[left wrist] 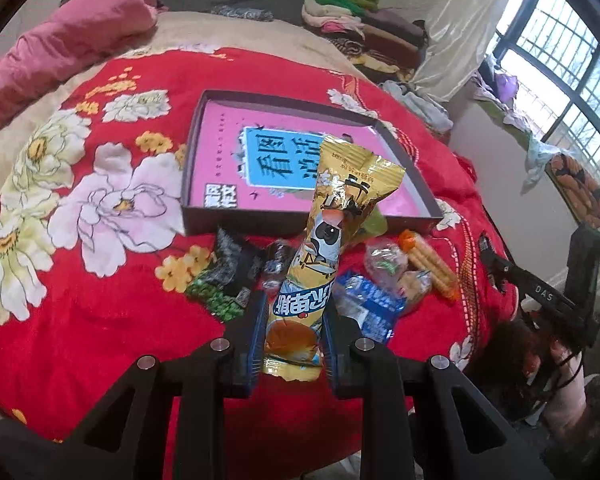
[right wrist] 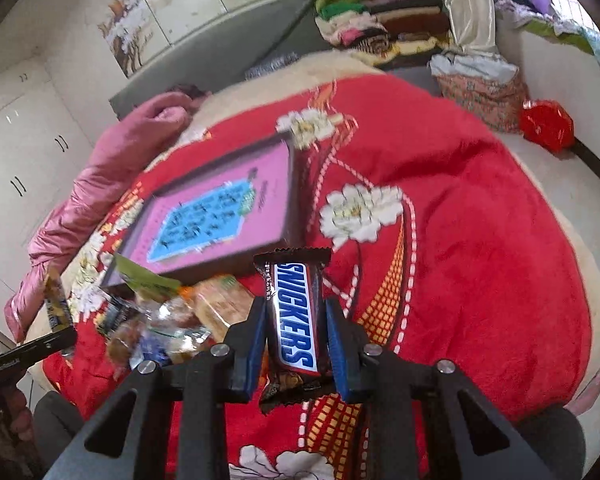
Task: Organize snacks
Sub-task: 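Lift the yellow snack stick with the left tool while the right tool lifts the Snickers bar toward the box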
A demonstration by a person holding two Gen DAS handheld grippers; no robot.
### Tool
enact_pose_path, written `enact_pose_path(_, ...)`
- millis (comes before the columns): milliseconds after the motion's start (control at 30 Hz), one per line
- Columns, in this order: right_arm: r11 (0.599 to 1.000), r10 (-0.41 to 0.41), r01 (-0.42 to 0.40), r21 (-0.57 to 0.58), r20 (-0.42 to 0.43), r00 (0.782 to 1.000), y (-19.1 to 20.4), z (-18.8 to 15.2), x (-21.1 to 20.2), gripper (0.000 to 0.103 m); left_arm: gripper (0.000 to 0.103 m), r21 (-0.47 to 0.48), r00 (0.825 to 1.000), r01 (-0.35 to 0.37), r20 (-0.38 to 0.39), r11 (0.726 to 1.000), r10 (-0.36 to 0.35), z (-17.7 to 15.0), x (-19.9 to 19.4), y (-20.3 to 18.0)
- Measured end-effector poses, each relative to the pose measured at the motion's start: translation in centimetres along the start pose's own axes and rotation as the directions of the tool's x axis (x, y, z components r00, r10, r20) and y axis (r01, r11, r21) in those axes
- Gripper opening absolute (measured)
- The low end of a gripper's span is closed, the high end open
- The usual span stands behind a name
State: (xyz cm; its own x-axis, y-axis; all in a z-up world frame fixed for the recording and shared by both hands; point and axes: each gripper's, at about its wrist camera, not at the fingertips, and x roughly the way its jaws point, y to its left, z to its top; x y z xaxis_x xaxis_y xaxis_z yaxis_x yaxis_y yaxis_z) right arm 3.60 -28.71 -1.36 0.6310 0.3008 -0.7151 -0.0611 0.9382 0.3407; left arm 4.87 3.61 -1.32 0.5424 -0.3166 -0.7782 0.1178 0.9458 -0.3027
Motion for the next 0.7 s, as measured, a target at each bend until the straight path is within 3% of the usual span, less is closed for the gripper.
enact_pose_path(200, 0.999, 0.017, -0.014, -0.048, 0.066, 0.998, 1.5, 0.9, -1.6, 0.029, 0.025, 0.018, 1.000, -0.018, -0.002, 1.000, 0.018, 0.9, -0.5, -1.2)
enact_pose_path(700, 0.998, 0.054, -0.050, -0.045, 0.102, 0.993, 2.5, 3.0, -2.4, 0.029, 0.026, -0.041, 0.999, -0.025, 0.030, 0.999, 0.026, 3.3, -1.5, -1.1)
